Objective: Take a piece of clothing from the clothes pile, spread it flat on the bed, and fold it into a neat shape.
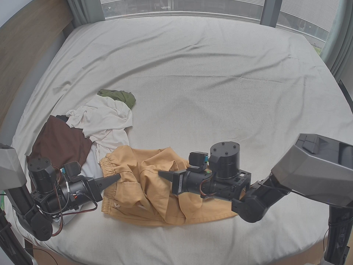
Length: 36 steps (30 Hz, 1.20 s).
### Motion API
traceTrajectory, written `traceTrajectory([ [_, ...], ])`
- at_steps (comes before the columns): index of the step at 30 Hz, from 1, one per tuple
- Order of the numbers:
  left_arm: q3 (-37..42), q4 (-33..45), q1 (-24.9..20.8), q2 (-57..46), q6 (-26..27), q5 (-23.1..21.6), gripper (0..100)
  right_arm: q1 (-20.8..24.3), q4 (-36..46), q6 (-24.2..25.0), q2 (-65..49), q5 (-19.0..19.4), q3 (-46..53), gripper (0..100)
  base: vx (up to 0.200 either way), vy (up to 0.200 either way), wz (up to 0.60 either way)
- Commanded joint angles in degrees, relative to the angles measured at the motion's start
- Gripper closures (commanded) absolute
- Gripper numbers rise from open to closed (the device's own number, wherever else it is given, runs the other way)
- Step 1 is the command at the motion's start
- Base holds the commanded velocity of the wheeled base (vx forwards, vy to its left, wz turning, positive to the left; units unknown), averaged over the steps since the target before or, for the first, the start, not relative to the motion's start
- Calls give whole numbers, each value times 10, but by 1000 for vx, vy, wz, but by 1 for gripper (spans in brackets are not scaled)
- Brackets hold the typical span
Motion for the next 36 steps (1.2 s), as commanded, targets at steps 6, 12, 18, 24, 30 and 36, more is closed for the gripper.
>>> traceTrajectory([
  [6, 3, -1, -5, 12, 7, 1, 100, -57, -94, 24, -115, 43, 168, 100, 0, 0, 0],
  [12, 3, -1, -5, 12, 7, 1, 100, -57, -175, 74, -110, 75, 211, 100, 0, 0, 0],
  [18, 3, -1, -4, 11, 7, 1, 100, -52, -246, 115, -65, 114, 220, 100, 0, 0, 0],
  [24, 3, -1, -4, 11, 7, 1, 100, -49, -277, 141, -35, 148, 219, 100, 0, 0, 0],
  [30, 3, -1, -5, 10, 7, 1, 100, -49, -278, 141, -27, 153, 215, 0, 0, 0, 0],
  [36, 3, -1, -5, 9, 7, 1, 100, -49, -279, 145, -21, 153, 209, 0, 0, 0, 0],
])
